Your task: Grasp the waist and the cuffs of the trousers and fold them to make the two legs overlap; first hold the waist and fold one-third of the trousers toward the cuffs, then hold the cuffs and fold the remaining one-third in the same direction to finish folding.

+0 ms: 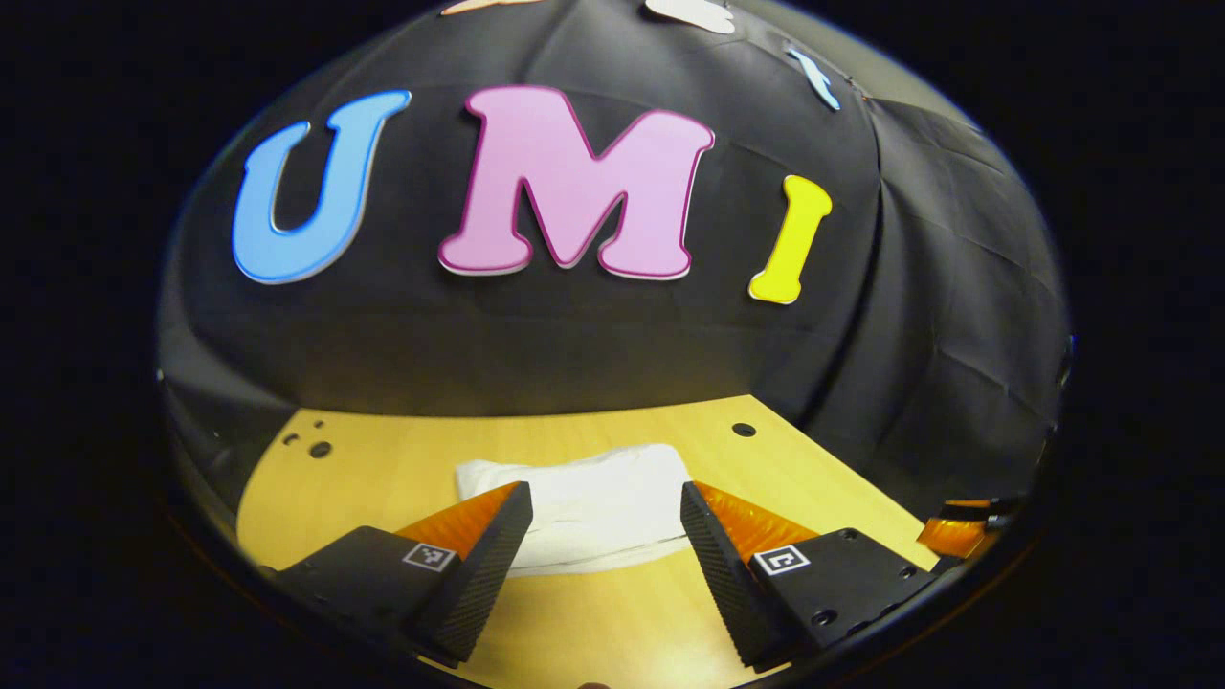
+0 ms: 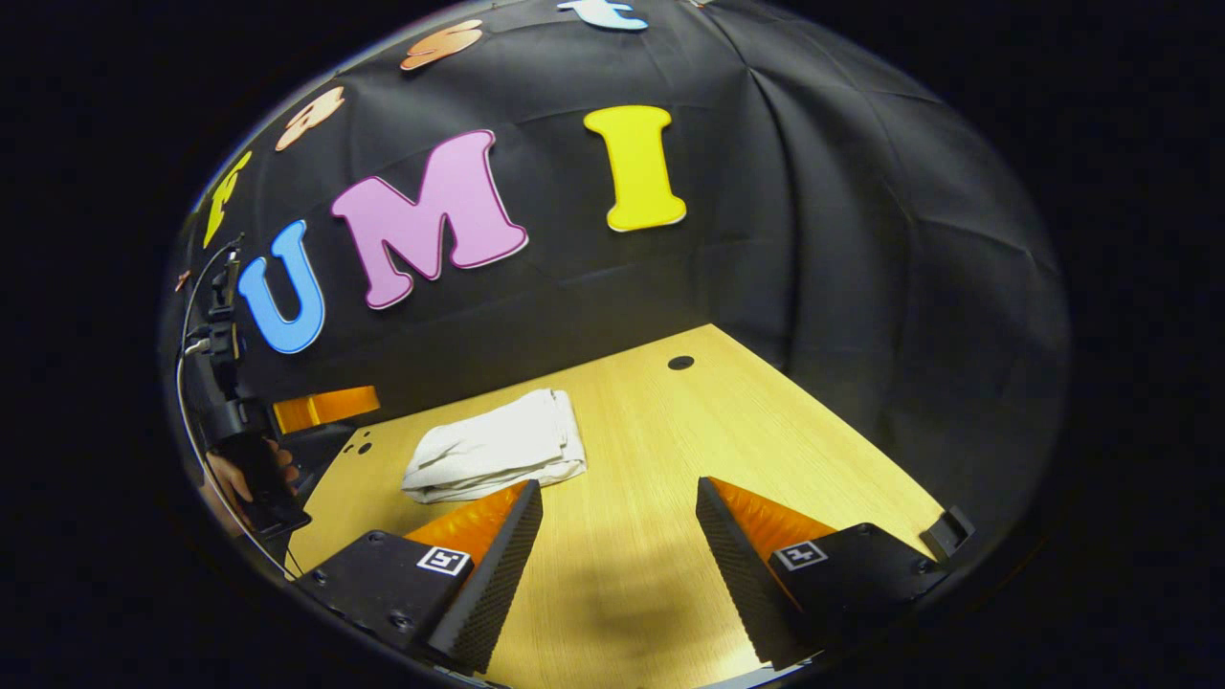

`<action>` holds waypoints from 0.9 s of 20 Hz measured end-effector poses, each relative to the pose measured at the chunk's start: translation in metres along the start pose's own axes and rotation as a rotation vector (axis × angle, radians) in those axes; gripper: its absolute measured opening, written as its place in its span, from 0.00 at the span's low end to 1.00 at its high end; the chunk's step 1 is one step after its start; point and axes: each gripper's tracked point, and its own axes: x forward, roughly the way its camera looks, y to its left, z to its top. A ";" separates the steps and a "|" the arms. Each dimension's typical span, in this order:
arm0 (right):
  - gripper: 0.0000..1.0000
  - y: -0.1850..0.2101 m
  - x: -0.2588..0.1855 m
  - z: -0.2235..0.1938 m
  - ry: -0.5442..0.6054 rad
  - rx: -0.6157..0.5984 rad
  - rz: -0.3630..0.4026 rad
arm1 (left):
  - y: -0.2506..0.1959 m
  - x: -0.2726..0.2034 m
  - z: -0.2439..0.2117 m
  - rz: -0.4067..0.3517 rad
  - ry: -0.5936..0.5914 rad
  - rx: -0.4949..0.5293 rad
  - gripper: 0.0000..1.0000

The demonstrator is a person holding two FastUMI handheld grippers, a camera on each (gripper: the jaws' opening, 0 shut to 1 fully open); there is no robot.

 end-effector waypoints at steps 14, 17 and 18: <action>0.99 0.054 -0.140 -0.010 -0.097 -0.084 0.016 | 0.056 -0.252 -0.067 0.291 -0.070 -0.069 0.97; 0.99 0.065 -0.163 -0.030 -0.086 -0.079 0.027 | 0.049 -0.285 -0.089 0.305 -0.038 -0.093 0.97; 0.99 0.068 -0.168 -0.036 -0.080 -0.090 0.032 | 0.046 -0.291 -0.094 0.302 -0.026 -0.094 0.97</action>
